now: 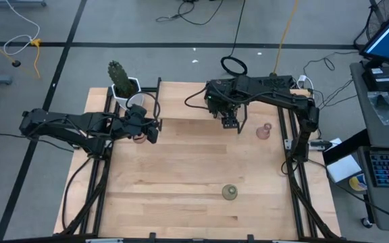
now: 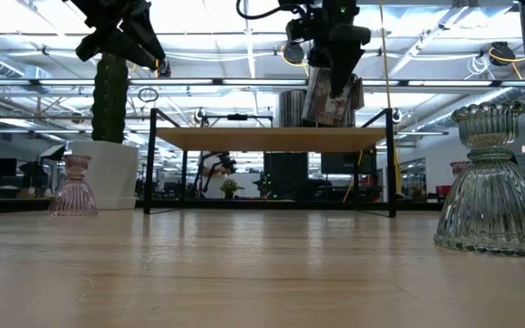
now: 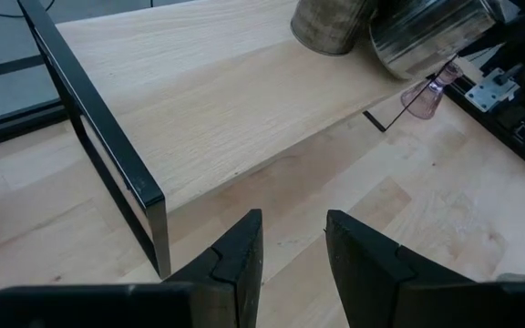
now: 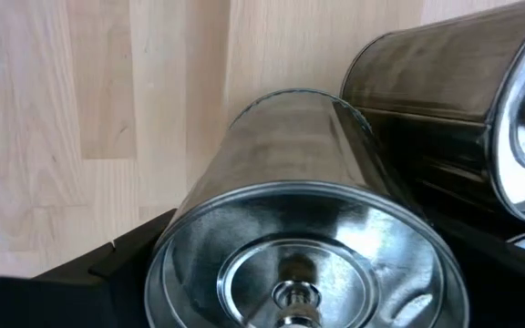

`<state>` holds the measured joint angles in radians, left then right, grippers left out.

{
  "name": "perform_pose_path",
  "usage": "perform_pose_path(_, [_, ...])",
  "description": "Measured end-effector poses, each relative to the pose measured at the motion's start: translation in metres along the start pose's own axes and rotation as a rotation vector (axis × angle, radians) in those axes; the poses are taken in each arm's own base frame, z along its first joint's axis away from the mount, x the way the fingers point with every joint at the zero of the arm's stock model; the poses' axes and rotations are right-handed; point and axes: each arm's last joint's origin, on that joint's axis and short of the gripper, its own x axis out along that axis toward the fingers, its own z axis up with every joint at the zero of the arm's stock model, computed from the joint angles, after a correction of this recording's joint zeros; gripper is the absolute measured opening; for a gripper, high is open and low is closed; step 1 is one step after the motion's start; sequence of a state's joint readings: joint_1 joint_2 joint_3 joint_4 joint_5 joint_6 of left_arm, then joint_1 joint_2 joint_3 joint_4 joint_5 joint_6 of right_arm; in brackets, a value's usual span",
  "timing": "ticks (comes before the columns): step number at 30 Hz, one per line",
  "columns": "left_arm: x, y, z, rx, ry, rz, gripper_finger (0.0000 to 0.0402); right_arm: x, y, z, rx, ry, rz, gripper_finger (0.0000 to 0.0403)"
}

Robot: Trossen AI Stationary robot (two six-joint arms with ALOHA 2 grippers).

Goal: Pick & Place candle stick holders
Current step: Put the brown scented candle on the shelf

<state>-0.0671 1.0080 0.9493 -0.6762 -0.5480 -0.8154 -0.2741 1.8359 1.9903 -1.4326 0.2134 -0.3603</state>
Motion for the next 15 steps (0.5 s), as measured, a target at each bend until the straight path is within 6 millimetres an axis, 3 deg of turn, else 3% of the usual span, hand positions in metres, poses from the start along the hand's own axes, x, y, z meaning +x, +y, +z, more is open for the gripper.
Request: perform_pose_path(15, [-0.0001, 0.0001, 0.0001, 0.0, 0.0, 0.0, 0.0122, 0.0001, -0.0012, 0.0012, -0.021, -0.013, -0.007, 0.0376])
